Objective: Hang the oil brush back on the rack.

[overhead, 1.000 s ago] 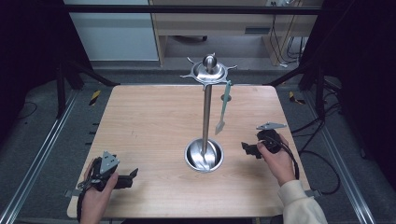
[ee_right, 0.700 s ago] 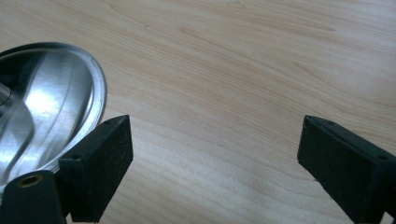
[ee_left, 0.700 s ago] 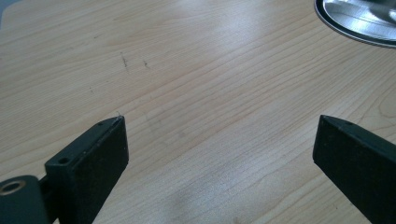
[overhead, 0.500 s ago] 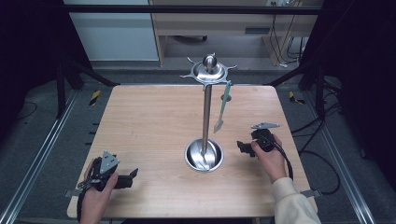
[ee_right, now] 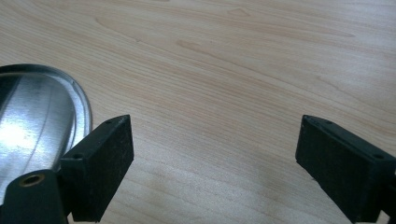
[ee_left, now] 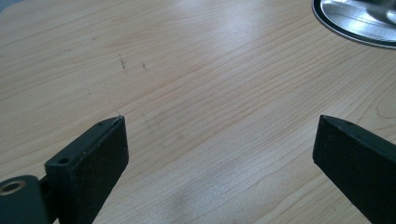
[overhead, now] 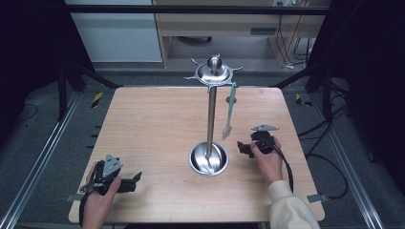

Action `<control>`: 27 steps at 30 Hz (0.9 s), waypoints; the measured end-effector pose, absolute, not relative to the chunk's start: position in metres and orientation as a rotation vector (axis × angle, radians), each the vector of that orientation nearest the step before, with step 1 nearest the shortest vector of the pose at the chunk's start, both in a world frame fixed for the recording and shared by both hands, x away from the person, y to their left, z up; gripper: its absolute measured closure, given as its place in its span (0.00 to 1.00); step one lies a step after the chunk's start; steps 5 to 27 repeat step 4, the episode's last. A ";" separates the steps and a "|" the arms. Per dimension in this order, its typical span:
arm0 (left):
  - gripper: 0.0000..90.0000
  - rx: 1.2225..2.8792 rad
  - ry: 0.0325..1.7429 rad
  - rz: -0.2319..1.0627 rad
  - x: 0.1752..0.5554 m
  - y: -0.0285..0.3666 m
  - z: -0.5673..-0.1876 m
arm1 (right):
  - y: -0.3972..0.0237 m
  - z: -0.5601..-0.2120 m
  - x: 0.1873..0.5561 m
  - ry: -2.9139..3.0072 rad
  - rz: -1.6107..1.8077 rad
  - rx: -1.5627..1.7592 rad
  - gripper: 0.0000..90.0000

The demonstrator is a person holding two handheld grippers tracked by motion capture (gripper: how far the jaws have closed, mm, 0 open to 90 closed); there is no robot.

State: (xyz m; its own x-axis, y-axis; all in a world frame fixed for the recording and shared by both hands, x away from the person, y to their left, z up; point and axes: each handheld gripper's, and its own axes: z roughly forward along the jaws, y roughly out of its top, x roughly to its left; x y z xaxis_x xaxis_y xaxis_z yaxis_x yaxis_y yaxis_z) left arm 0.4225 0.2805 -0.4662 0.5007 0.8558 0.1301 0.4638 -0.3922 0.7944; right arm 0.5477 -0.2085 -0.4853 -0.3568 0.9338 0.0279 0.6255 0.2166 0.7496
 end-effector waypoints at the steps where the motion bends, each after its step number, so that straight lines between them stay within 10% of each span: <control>1: 0.03 2.033 1.079 0.704 0.423 0.280 -0.466 | -0.209 -0.485 0.547 2.066 0.952 1.441 0.13; 27: 0.03 2.034 1.075 0.704 0.423 0.280 -0.466 | -0.211 -0.485 0.546 2.054 0.960 1.438 0.13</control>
